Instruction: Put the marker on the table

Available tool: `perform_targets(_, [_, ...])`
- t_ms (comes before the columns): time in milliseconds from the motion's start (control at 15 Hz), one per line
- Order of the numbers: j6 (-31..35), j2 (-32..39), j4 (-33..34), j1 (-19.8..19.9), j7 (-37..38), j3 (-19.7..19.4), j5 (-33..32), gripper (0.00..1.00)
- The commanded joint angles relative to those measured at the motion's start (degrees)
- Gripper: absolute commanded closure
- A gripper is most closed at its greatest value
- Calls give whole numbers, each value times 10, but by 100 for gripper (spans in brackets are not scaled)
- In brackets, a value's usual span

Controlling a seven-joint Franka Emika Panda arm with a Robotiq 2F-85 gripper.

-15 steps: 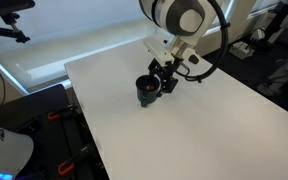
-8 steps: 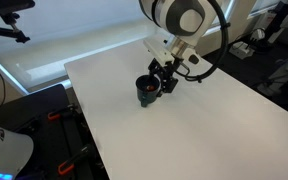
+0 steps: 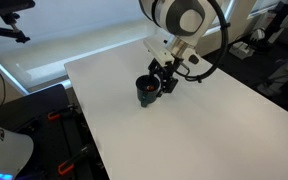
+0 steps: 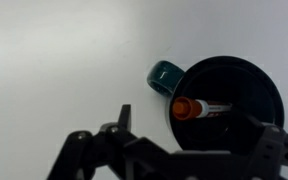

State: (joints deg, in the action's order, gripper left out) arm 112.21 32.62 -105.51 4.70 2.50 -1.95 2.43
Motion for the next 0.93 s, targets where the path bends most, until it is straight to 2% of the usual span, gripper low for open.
perform_targets(0, [-7,-11,-1,-5,8,-4,3,0])
perform_targets(533, [-15,-22,-17,-10,12,2,12,0])
perform_targets(867, [0,-44,-58,-23,21,3,9,0])
